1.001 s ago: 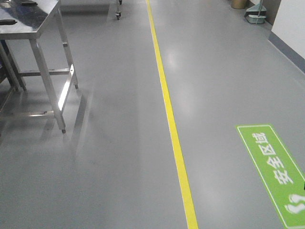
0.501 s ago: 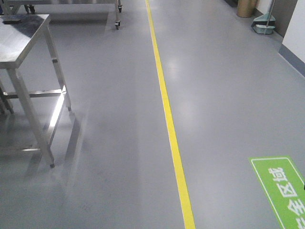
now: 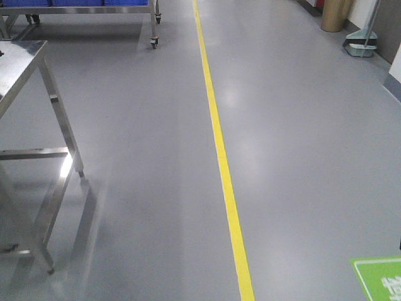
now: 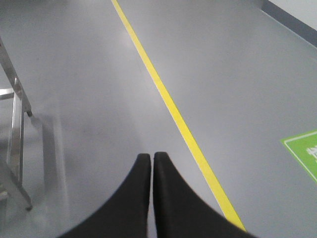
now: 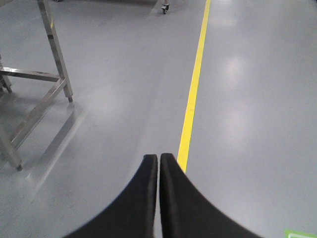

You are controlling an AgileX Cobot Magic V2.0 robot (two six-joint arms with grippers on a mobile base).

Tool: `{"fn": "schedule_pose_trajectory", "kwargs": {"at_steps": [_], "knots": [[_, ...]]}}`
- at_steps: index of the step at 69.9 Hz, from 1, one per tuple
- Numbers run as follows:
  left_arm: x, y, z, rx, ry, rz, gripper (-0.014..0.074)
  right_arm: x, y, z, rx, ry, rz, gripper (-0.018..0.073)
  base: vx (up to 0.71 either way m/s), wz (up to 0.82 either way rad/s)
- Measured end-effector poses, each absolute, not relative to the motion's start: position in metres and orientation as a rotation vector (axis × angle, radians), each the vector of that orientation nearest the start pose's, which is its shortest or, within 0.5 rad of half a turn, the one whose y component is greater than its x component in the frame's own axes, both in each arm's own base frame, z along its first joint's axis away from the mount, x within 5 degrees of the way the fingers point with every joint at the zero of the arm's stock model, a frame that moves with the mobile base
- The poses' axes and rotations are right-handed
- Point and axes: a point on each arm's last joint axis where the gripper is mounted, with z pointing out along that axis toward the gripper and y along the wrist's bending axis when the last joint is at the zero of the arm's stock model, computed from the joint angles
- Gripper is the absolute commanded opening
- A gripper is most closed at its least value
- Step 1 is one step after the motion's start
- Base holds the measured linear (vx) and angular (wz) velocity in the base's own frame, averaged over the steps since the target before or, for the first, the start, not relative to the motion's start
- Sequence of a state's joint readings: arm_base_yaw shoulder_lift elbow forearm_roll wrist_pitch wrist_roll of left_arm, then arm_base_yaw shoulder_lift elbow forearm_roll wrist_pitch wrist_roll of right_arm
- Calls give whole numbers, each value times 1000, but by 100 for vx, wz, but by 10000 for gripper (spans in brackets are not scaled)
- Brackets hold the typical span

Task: Move and align brake pads A on conveyor
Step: 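Drive along the yellow floor line back toward the steel table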

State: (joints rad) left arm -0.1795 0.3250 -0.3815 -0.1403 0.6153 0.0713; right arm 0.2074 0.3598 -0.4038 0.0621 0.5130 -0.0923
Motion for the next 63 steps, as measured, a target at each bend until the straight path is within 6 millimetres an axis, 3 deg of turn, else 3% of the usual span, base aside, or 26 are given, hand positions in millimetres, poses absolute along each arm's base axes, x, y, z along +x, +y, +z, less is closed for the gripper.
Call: {"fn": "schedule_pose_trajectory", "kwargs": {"at_steps": [63], "knots": [[68,-20,267,189,2034,-222,-6,77,19,279,-259,1937,141,-3,55,1]]}}
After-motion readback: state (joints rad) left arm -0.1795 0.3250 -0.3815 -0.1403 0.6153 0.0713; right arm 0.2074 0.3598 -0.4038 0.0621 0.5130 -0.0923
